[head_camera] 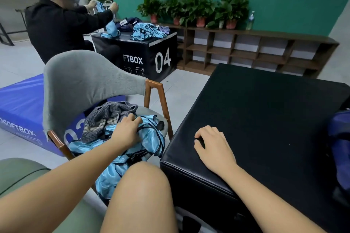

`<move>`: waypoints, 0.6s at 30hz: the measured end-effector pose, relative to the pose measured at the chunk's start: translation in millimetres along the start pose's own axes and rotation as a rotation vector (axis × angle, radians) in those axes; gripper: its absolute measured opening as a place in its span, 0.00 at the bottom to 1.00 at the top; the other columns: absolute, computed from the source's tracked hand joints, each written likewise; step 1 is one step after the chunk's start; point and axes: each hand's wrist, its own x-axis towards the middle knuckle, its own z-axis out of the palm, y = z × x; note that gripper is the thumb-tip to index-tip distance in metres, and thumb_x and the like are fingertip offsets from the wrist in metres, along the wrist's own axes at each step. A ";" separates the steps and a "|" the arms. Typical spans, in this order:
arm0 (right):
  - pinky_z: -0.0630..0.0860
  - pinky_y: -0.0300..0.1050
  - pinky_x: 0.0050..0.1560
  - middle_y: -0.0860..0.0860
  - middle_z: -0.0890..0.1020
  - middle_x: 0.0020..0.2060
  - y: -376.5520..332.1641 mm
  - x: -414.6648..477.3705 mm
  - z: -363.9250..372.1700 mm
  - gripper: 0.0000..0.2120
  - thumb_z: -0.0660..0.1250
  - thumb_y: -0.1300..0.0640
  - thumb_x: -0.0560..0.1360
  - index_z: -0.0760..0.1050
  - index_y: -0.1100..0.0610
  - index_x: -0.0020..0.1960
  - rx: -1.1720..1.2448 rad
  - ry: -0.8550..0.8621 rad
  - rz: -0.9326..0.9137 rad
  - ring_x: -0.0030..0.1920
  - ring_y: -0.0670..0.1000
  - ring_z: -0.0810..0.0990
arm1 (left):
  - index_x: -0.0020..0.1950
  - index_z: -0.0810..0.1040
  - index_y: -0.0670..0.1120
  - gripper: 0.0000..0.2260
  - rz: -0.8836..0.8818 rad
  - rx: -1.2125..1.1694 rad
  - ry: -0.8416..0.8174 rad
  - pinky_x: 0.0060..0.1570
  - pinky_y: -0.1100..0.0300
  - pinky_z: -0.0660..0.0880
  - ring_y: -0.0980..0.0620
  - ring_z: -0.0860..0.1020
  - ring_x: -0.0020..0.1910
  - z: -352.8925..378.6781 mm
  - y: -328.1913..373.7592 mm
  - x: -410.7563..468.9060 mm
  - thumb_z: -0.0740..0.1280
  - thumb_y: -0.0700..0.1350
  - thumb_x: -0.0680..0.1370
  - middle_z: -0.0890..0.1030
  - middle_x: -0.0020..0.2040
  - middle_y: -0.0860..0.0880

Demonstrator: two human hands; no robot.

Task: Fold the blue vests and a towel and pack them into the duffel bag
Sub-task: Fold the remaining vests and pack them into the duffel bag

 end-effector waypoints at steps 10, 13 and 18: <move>0.71 0.46 0.59 0.39 0.74 0.50 -1.1 -1.7 0.4 0.02 0.62 0.50 0.83 0.72 0.45 0.52 -0.043 0.034 -0.024 0.51 0.47 0.71 | 0.48 0.79 0.46 0.08 -0.126 -0.065 -0.057 0.45 0.47 0.82 0.40 0.81 0.46 -39.3 -36.6 -7.4 0.75 0.46 0.74 0.82 0.45 0.43; 0.70 0.46 0.59 0.40 0.74 0.49 -3.6 -3.5 -1.4 0.02 0.62 0.51 0.84 0.73 0.46 0.52 -0.061 0.042 -0.029 0.51 0.47 0.71 | 0.42 0.80 0.45 0.06 -0.147 -0.130 0.003 0.37 0.53 0.76 0.42 0.79 0.39 -56.0 -39.7 -8.1 0.74 0.44 0.77 0.82 0.37 0.45; 0.71 0.47 0.59 0.40 0.75 0.50 -6.7 -5.3 -3.3 0.03 0.62 0.52 0.84 0.74 0.47 0.54 -0.082 0.044 -0.023 0.51 0.46 0.72 | 0.43 0.82 0.46 0.11 -0.214 -0.139 0.204 0.36 0.51 0.78 0.40 0.80 0.36 -90.7 -53.3 -6.5 0.68 0.48 0.83 0.81 0.36 0.45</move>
